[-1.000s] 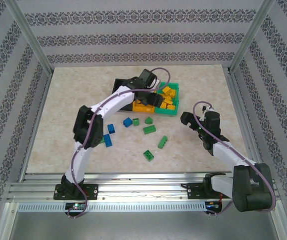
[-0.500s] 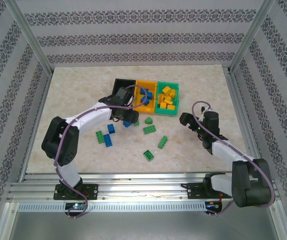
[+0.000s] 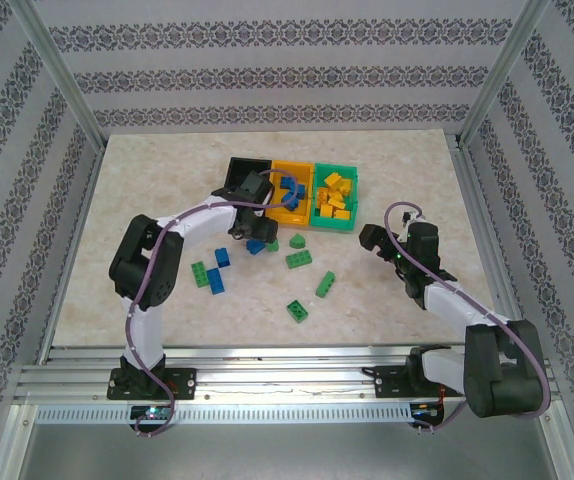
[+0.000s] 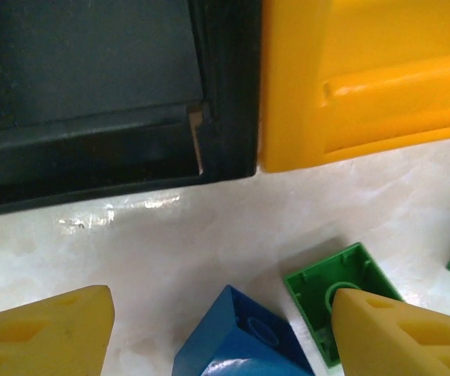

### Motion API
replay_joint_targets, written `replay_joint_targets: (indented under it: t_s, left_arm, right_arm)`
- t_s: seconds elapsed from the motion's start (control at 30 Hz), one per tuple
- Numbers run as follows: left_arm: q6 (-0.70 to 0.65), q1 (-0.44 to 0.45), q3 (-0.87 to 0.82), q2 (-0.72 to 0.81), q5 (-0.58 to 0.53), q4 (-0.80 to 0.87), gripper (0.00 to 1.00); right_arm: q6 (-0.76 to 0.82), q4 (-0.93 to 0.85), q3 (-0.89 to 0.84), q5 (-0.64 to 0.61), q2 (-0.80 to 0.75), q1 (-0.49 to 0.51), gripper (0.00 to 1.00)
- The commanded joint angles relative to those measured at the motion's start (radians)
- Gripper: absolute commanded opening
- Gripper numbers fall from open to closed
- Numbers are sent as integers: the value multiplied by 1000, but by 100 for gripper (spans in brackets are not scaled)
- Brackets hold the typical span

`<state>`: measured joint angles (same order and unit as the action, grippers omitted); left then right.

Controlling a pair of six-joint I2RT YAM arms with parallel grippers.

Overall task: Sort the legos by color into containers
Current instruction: Pick up the lego from the center of the table.

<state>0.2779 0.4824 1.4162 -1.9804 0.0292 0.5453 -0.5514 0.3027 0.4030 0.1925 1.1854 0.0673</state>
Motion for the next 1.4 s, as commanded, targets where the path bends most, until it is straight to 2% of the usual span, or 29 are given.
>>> replay_joint_targets:
  t_s: [0.0, 0.1, 0.2, 0.4, 0.6, 0.77, 0.87, 0.97, 1.0, 1.37]
  left_arm:
    - [19, -19, 0, -6, 10, 30, 73]
    - [33, -35, -16, -15, 9, 26, 72]
    - [44, -49, -38, -13, 59, 8, 69]
    - [39, -49, -100, 34, 83, -1, 68]
    - [56, -47, -153, 59, 148, -18, 62]
    - [65, -45, -185, 85, 159, -8, 63]
    - [66, -45, -201, 91, 152, -19, 60]
    - [73, -45, -196, 87, 184, -32, 43]
    - [73, -44, -193, 89, 192, -37, 41]
    - [40, -39, -67, 116, 195, -4, 41]
  right_arm:
    - [3, 5, 20, -3, -9, -1, 98]
    - [0, 10, 20, 6, -3, -1, 98]
    - [0, 10, 20, 1, -3, -1, 98]
    - [0, 11, 23, 5, 5, -1, 98]
    - [0, 12, 20, 0, 0, -1, 98]
    - [-4, 15, 22, 9, 9, -2, 98]
    - [-3, 16, 19, 7, 2, -2, 98]
    - [-4, 16, 20, 4, 3, -1, 98]
    - [-2, 15, 20, 4, 5, -1, 98]
    - [-2, 13, 22, 4, 5, -1, 98]
